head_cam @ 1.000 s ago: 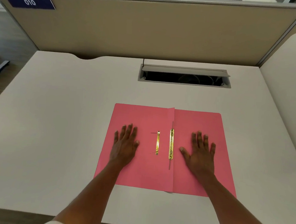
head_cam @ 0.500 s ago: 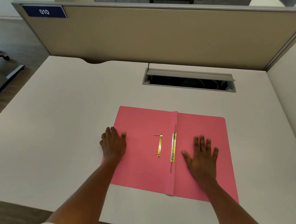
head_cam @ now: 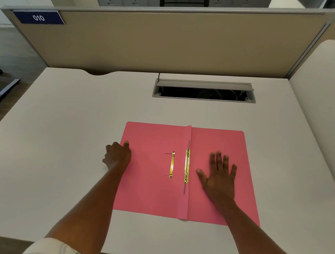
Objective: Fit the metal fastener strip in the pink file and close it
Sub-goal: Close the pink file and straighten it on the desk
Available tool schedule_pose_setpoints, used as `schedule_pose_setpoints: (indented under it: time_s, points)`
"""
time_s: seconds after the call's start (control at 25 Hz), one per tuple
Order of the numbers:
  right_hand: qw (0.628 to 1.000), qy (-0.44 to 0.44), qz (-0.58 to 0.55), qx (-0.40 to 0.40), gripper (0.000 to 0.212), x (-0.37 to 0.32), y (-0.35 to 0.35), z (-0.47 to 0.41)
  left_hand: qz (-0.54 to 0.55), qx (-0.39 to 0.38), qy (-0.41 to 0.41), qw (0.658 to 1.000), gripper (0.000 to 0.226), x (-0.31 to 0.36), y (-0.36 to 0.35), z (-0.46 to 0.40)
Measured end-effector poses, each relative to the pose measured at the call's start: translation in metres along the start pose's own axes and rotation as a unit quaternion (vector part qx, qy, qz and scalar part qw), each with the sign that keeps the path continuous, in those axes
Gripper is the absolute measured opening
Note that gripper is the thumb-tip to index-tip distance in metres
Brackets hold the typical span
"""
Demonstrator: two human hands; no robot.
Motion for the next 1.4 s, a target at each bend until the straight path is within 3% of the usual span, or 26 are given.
schedule_pose_setpoints:
  time_s: [0.36, 0.52, 0.72, 0.8, 0.88, 1.0, 1.24, 1.4]
  points:
    - [1.0, 0.0, -0.003, -0.003, 0.084, -0.001, 0.003, 0.001, 0.03, -0.027, 0.114, 0.993, 0.055, -0.007, 0.001, -0.015]
    - [1.0, 0.0, -0.001, -0.003, 0.085, 0.0, 0.003, 0.001, 0.035, -0.047, 0.105, 0.993, 0.06, -0.015, 0.004, -0.024]
    - [1.0, -0.001, 0.004, -0.003, 0.085, 0.001, 0.002, 0.001, 0.12, -0.089, 0.081, 0.985, 0.059, -0.021, 0.013, -0.034]
    - [1.0, -0.002, 0.004, -0.005, 0.085, 0.001, 0.002, 0.0, 0.232, -0.16, 0.1, 0.954, 0.064, -0.017, 0.011, -0.026]
    - [1.0, -0.003, 0.002, -0.005, 0.085, 0.001, 0.003, 0.0, 0.344, -0.264, 0.147, 0.889, 0.067, -0.008, 0.01, -0.007]
    - [1.0, -0.004, -0.002, -0.006, 0.085, 0.001, 0.003, 0.001, 0.404, -0.371, 0.148, 0.823, 0.071, 0.013, 0.014, 0.016]
    - [1.0, -0.007, -0.008, -0.011, 0.085, 0.0, 0.003, -0.001, 0.418, -0.473, 0.077, 0.771, 0.042, 0.072, -0.004, 0.076]
    - [1.0, -0.004, -0.007, -0.02, 0.086, 0.002, 0.001, -0.001, 0.389, -0.528, 0.03, 0.755, 0.04, 0.1, -0.034, 0.121]
Point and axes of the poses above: each hand's wrist, its own z-axis away from the middle knuckle, its own y-axis out of the back of the hand, x = y × z, the point moved 10 cm from there along -z, towards the middle knuckle, and after that the axes turned 15 degrees about z, right-handed, at the moved point
